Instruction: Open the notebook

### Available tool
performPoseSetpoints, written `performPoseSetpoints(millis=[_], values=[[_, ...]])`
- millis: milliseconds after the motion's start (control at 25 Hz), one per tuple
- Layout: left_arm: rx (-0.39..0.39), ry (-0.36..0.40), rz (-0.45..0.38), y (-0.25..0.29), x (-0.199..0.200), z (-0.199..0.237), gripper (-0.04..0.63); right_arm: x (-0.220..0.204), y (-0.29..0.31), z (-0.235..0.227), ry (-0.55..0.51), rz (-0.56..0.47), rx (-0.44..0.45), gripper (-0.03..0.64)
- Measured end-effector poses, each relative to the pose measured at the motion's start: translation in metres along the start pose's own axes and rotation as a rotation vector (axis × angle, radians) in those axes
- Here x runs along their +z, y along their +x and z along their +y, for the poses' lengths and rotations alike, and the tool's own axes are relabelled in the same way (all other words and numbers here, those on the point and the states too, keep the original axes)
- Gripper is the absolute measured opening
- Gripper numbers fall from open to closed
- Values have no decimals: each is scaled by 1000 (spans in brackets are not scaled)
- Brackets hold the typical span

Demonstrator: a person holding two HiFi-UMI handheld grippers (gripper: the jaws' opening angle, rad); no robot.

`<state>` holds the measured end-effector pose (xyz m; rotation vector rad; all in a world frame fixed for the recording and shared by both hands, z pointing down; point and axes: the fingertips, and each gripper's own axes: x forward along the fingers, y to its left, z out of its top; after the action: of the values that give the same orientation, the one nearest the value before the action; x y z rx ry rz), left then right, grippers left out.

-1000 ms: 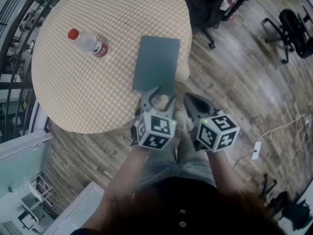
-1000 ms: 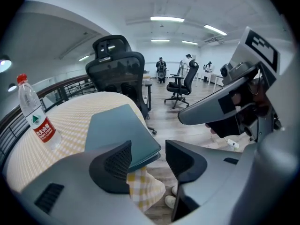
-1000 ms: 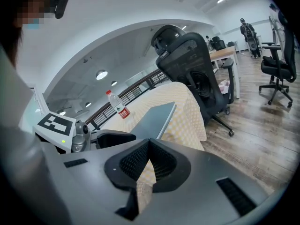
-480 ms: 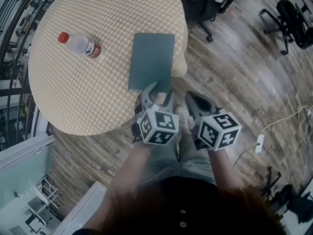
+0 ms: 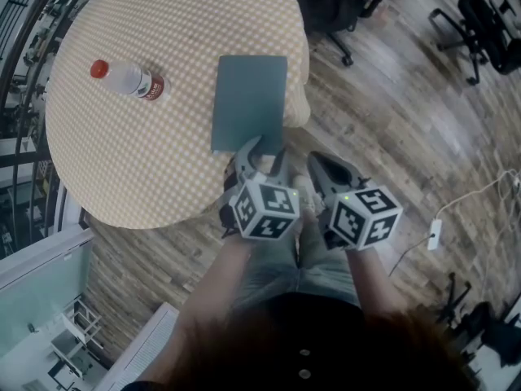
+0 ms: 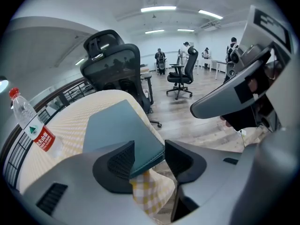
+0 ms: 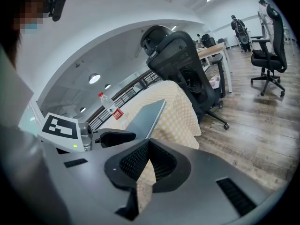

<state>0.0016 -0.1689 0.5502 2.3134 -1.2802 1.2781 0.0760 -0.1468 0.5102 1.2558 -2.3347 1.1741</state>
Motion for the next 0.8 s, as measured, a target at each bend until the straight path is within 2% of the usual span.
performPoseSetpoints(millis=[160,280,480,800], values=[[6,44,-2,0,0,-1,200,0,2,2,8,-4,5,11],[21,116,-4,1,3,-4,150,1,5,0,11,-6,6,11],[35,199,8,2,3,-7,131,0,4,-1,20,-6,7,11],[-4,173,4,-1,6,-9,91,4,4,0,20,-9,19,11]])
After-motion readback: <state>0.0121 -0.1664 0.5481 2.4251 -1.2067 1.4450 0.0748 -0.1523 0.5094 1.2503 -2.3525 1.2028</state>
